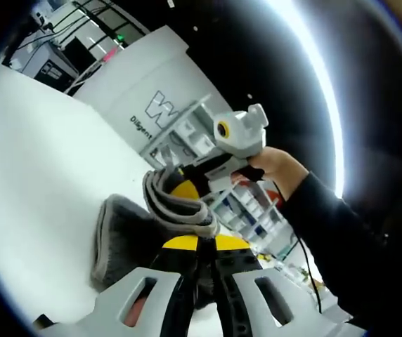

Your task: Open the folded towel by lifting each exposed corner and separating the folded layers until the towel lies flat within the target outline without major curled edges

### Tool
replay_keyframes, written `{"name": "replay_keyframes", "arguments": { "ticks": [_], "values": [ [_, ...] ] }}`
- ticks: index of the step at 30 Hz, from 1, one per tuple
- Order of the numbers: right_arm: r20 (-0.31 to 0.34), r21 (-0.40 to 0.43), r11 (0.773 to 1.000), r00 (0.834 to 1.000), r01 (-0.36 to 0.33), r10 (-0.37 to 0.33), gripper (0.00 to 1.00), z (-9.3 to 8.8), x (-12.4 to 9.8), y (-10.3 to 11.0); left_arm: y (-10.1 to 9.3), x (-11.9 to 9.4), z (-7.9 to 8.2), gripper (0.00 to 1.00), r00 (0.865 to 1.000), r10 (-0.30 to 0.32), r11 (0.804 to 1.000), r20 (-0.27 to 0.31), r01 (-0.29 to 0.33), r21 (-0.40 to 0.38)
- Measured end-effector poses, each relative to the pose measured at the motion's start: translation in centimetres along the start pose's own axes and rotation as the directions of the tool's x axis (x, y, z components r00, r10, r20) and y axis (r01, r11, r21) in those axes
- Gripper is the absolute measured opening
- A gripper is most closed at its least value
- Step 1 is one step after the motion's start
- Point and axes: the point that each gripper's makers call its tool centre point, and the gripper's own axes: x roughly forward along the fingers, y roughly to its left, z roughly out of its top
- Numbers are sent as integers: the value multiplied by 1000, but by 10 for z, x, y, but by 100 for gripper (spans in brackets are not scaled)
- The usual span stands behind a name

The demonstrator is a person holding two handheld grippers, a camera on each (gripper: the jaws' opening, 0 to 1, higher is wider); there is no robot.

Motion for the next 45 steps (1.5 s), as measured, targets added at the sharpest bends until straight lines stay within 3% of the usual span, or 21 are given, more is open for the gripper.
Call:
{"name": "replay_keyframes", "arguments": {
  "ticks": [6,12,20,45],
  "values": [
    [8,-11,1000,1000,-6,6,10,1,-1,3,-7,1,0,4,1000,-22,1000,-5,22,-12],
    [3,-14,1000,1000,3,-3,10,-4,-12,-11,-13,5,0,4,1000,-26,1000,-3,26,16],
    [10,-7,1000,1000,9,-9,10,-5,-17,-16,-18,6,-1,4,999,-40,999,-4,40,29],
    [36,6,999,999,41,-41,10,-20,-20,17,-35,17,-9,4,999,-38,989,-35,42,140]
  ]
}}
